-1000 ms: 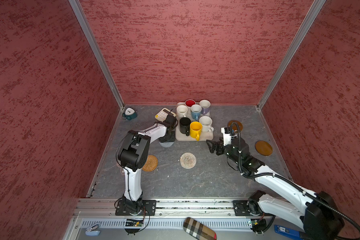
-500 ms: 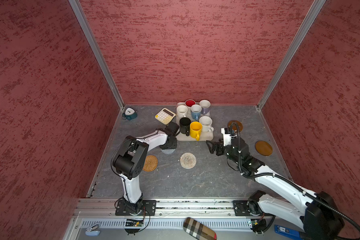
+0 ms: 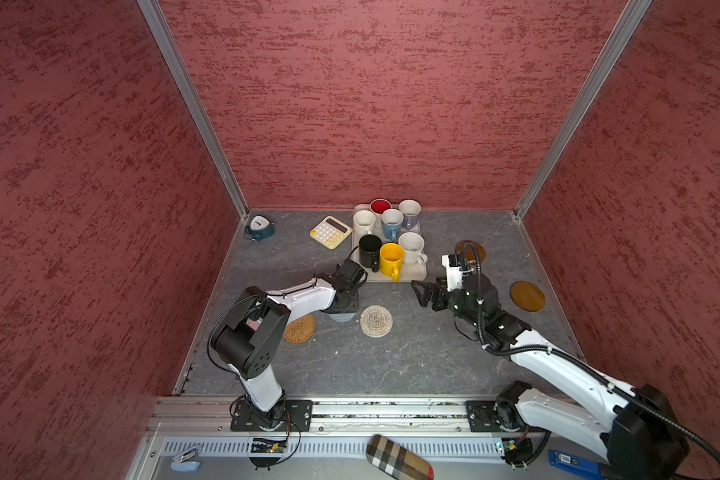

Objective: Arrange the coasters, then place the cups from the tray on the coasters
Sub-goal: 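Drag the grey-blue coaster toward the robot with left gripper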

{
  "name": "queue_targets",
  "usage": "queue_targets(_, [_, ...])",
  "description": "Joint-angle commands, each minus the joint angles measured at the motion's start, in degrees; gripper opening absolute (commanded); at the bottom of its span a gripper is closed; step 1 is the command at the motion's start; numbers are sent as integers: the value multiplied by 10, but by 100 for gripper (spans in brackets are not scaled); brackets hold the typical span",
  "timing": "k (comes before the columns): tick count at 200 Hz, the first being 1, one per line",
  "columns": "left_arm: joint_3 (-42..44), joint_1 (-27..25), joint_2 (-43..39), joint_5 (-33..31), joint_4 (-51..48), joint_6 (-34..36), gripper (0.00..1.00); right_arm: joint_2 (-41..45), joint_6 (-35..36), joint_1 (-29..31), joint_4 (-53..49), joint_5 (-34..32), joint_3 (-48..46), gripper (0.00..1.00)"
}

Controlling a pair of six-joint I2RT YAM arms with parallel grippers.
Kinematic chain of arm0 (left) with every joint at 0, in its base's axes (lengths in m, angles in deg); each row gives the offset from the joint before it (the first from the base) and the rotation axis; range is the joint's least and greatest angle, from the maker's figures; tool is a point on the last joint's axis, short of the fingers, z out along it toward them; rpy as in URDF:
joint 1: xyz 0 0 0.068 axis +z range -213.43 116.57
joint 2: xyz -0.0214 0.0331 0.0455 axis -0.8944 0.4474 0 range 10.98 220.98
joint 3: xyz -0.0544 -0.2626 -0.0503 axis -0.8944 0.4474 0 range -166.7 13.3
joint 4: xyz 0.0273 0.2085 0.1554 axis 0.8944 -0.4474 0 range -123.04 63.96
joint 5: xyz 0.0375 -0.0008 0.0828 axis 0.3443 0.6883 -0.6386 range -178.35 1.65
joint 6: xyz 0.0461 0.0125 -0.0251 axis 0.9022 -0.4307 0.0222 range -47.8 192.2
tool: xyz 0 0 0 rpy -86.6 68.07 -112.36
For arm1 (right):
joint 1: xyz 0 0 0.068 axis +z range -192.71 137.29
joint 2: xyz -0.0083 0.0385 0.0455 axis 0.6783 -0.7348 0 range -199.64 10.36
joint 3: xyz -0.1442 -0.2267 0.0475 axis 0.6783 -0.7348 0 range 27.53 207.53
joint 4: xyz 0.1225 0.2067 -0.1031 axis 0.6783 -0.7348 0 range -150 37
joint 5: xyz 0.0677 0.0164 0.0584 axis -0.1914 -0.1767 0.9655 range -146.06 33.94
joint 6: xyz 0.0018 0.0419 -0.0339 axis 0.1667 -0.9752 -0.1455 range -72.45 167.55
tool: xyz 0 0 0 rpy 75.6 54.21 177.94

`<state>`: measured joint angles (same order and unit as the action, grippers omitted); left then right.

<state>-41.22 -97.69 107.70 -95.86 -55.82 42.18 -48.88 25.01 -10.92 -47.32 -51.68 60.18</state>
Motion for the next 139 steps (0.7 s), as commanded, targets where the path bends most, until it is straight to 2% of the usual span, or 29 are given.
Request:
queue_targets(1, [44, -17, 3, 43, -40, -36, 49, -6, -2, -3, 1, 18, 28, 99])
queue_targets(51, [103, -45, -42, 25, -47, -74, 49, -16, -4, -3, 7, 29, 32, 99])
queue_targets(139, [180, -45, -128, -1, -70, -122, 47, -34, -6, -4, 17, 38, 37, 99])
